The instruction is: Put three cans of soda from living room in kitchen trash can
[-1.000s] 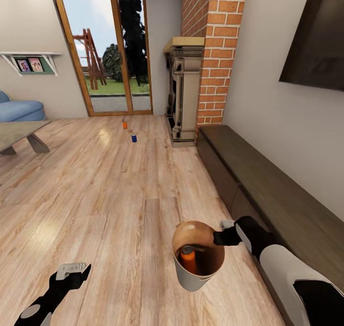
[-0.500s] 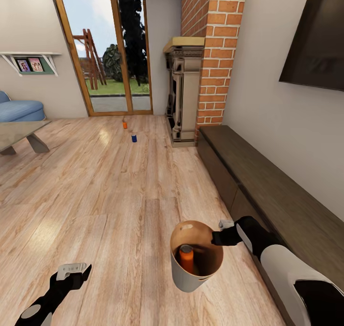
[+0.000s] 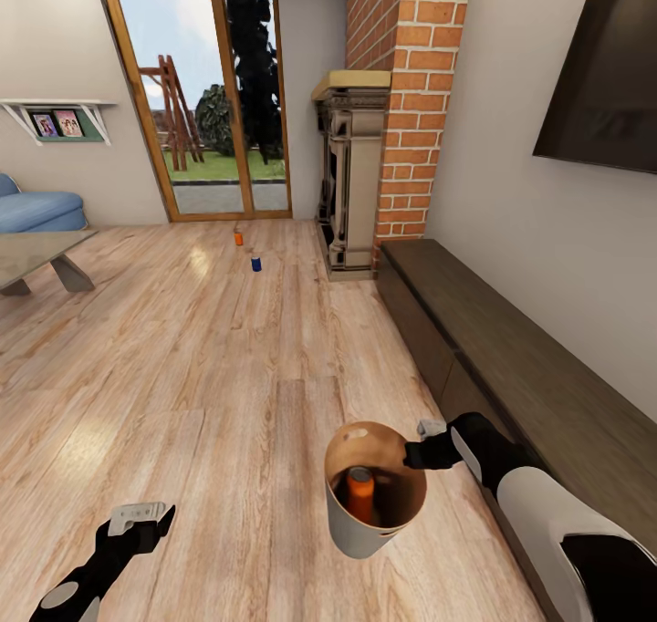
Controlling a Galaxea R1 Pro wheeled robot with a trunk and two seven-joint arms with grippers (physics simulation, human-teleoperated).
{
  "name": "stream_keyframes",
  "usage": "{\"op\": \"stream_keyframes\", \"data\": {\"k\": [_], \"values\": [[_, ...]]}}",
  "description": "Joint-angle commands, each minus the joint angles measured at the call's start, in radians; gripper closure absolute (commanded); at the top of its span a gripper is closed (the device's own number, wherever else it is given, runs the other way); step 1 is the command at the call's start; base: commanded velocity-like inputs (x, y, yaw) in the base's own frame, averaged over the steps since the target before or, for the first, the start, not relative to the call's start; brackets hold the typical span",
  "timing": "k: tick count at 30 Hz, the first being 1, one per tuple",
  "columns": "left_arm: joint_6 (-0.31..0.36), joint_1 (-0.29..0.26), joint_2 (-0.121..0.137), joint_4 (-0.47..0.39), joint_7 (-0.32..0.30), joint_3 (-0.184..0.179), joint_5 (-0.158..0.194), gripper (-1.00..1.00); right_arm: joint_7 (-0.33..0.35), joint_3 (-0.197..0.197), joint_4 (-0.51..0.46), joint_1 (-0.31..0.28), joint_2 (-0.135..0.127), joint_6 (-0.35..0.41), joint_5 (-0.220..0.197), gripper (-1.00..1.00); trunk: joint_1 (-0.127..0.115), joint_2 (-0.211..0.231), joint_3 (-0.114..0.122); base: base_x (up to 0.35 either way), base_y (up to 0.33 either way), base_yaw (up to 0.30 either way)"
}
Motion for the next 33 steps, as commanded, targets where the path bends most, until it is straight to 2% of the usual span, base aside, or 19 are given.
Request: {"op": "stream_keyframes", "data": {"k": [1, 5, 9, 12, 21, 33], "values": [[0.000, 0.000, 0.000, 0.000, 0.000, 0.000, 0.000, -1.00, 0.003, -0.004, 0.000, 0.000, 0.000, 0.007, -0.023, 1.00, 0.000, 0.000, 0.000, 0.000, 0.000, 0.000], [0.000, 0.000, 0.000, 0.001, 0.000, 0.000, 0.000, -1.00, -0.007, -0.003, 0.002, 0.000, -0.002, 0.008, -0.023, 1.00, 0.000, 0.000, 0.000, 0.000, 0.000, 0.000], [0.001, 0.000, -0.001, 0.005, 0.000, -0.003, -0.002, -1.00, -0.087, -0.003, 0.030, 0.000, 0.004, 0.008, -0.022, 1.00, 0.000, 0.000, 0.000, 0.000, 0.000, 0.000], [0.001, 0.000, -0.001, 0.006, 0.000, -0.004, -0.002, -1.00, -0.112, -0.003, 0.083, 0.000, 0.006, -0.014, -0.021, 1.00, 0.000, 0.000, 0.000, 0.000, 0.000, 0.000], [0.000, 0.001, -0.005, 0.006, 0.000, -0.005, -0.002, -1.00, -0.129, -0.004, 0.234, 0.000, 0.002, -0.171, -0.021, 1.00, 0.000, 0.000, 0.000, 0.000, 0.000, 0.000], [0.000, 0.001, -0.018, 0.006, 0.002, -0.005, -0.006, -1.00, -0.124, -0.004, 0.260, 0.024, -0.012, -0.202, -0.022, 1.00, 0.000, 0.000, 0.000, 0.000, 0.000, 0.000]]}}
